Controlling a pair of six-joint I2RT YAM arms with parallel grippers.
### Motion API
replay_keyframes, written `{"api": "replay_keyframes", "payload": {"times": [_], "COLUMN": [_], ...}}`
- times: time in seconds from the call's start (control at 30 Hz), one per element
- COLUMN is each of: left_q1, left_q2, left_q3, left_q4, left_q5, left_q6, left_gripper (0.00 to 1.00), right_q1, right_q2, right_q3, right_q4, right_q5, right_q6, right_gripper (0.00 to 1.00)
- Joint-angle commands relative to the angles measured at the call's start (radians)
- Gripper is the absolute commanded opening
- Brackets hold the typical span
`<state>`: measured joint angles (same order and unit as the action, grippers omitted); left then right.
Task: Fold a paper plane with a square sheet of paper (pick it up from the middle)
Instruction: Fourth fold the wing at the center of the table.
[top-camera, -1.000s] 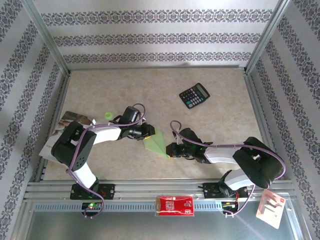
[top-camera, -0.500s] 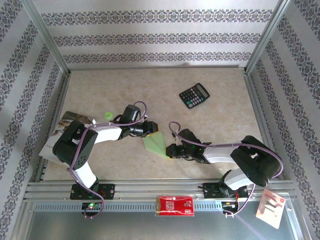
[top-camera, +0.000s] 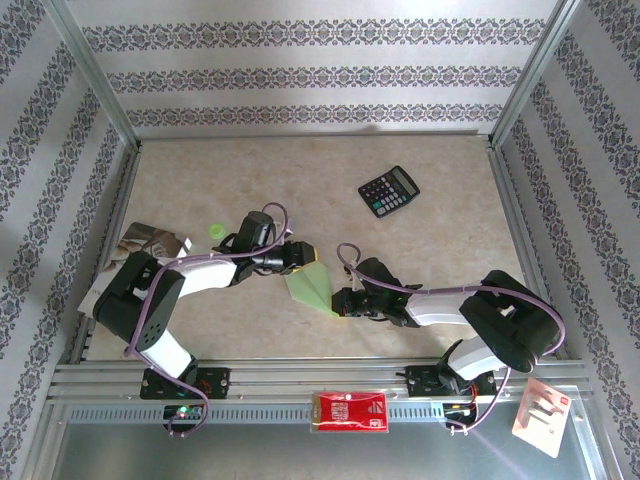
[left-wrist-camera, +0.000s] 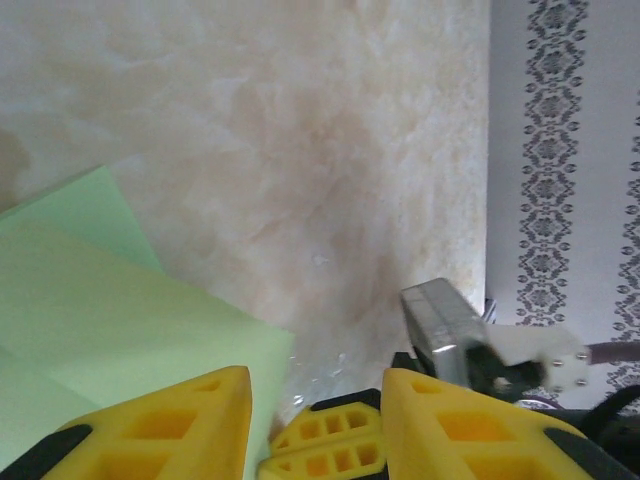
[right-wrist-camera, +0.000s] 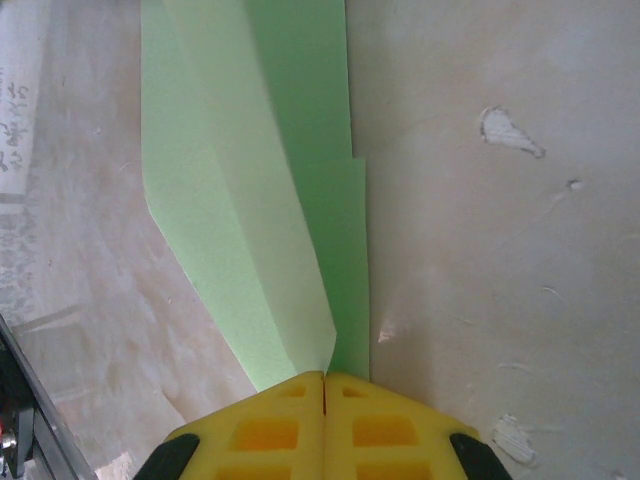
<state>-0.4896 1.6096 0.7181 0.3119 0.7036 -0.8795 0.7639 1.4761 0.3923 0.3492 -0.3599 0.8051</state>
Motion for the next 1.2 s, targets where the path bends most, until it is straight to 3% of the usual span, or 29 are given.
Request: {"api": "replay_keyframes", "payload": {"times": [0.0,0.43,1.17], "left_q1": [-0.003,-0.02,-0.002], "left_q2": [-0.01,0.128,0.178], "left_q3": [0.027,0.127,0.051], "left_q4": [0.033,0.012,-0.073], "left_q5": [0.014,0.019,-0.061], "left_q6": [0.007,0.032,0.117], "left_gripper": [0.38,0.41,0.39], "right_q1": [0.012,0.011,0.015], "right_q2": [0.008,0.009,0.005], "right_q3": [0.018,0.019,0.018], "right_q4": [0.001,-0.006,-0.004], "right_q5": [0.007,0.007,0.016], "right_q6": [-0.008,-0.009,-0.003], "right_gripper": [0.0,0.0,0.0]}}
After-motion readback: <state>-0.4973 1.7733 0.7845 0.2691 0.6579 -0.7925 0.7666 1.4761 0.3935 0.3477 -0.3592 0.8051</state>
